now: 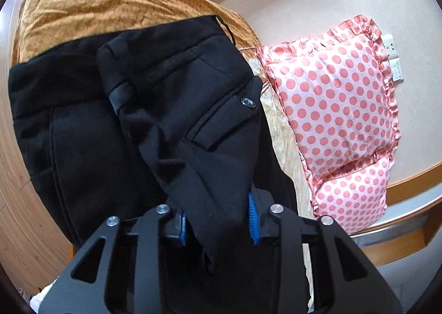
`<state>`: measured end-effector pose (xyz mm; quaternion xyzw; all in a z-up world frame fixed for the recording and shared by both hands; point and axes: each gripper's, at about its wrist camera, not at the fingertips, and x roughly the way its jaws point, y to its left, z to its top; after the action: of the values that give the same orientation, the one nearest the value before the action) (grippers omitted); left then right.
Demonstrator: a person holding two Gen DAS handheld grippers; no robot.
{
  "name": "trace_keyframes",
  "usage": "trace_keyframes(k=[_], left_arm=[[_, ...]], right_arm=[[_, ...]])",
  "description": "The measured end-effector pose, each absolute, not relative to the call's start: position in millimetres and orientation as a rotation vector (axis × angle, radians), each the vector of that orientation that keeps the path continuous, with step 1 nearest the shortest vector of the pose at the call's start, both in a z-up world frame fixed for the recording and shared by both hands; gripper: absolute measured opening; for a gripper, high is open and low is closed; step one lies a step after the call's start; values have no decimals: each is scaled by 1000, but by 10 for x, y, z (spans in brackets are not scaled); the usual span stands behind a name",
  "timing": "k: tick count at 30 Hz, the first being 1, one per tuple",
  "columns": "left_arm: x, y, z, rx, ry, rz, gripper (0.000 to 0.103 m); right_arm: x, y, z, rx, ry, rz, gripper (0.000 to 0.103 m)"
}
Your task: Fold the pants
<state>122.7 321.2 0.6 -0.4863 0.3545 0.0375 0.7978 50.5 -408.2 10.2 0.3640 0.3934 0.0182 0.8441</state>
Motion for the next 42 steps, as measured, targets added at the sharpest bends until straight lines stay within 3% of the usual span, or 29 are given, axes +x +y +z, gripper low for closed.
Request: trace_keyframes(k=[6, 13, 17, 21, 23, 24, 26, 27, 28, 29, 35, 42], left_arm=[[1097, 3125, 152, -813, 751, 192, 12], [631, 2920, 437, -599, 662, 253, 11], [486, 2991, 251, -609, 690, 286, 12], [516, 2977, 58, -561, 735, 320, 23], [478, 2912, 139, -485, 724, 371, 45], [427, 2885, 206, -439, 698, 416, 64], [308, 2845, 340, -365, 632, 483, 75], [244, 2813, 423, -320, 597, 517, 80], [195, 2774, 499, -279, 567, 541, 82], [157, 2730, 565, -243, 544, 555, 83], [253, 2193, 820, -182, 519, 343, 90], [762, 1131, 519, -78, 618, 33, 92]], right_arm=[[509, -4040, 132, 728, 826, 40, 4], [457, -4022, 260, 690, 772, 55, 4], [448, -4013, 216, 688, 786, 54, 4], [448, -3984, 138, 676, 840, 39, 4], [401, -4004, 135, 696, 853, 45, 8], [357, -4028, 147, 702, 854, 40, 14], [260, -4081, 198, 688, 840, 9, 25], [194, -4130, 237, 682, 823, -15, 41], [119, -4199, 284, 680, 799, -44, 54], [71, -4259, 320, 677, 780, -64, 54], [79, -4617, 614, 572, 718, -195, 53], [737, -4639, 760, 119, 783, -323, 50]])
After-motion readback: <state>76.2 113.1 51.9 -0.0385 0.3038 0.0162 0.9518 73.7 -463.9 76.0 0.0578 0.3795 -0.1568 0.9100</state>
